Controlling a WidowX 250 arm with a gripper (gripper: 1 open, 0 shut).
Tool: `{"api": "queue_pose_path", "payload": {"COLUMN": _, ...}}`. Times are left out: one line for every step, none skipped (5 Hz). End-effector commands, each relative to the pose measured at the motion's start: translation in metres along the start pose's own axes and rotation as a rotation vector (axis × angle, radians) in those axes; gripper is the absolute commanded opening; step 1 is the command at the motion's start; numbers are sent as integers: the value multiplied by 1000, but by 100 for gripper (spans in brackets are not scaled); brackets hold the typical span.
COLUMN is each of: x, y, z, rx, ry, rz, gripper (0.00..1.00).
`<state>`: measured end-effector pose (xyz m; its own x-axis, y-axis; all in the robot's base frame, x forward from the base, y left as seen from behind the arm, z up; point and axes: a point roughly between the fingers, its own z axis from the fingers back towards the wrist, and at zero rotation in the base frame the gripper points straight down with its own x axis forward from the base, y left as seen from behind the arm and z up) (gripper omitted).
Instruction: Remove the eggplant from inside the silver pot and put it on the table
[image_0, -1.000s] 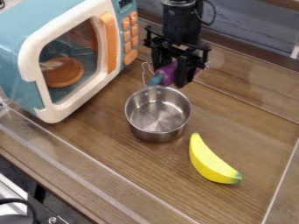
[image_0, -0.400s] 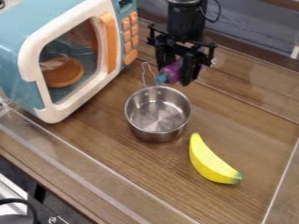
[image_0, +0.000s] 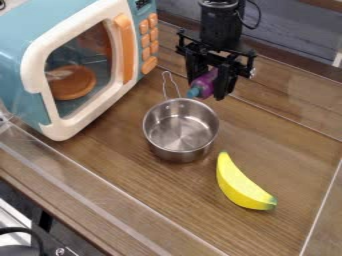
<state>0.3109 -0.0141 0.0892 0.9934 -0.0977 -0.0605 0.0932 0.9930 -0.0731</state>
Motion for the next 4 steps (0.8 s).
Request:
{"api": "queue_pose_path", "payload": {"x": 12, "y": -3, "z": 16, "rx": 5, "ry": -65, "rz": -3, "gripper": 0}}
{"api": "queue_pose_path", "payload": {"x": 16, "y": -5, "z": 14, "rx": 4, "ry": -66, "rz": 2, "gripper": 0}}
{"api": "queue_pose_path", "payload": {"x": 21, "y": -6, "z": 12, "rx": 2, "ry": -67, "rz": 5, "gripper": 0}}
{"api": "queue_pose_path", "payload": {"x": 25, "y": -8, "z": 10, "rx": 1, "ry": -68, "rz": 10, "gripper": 0}}
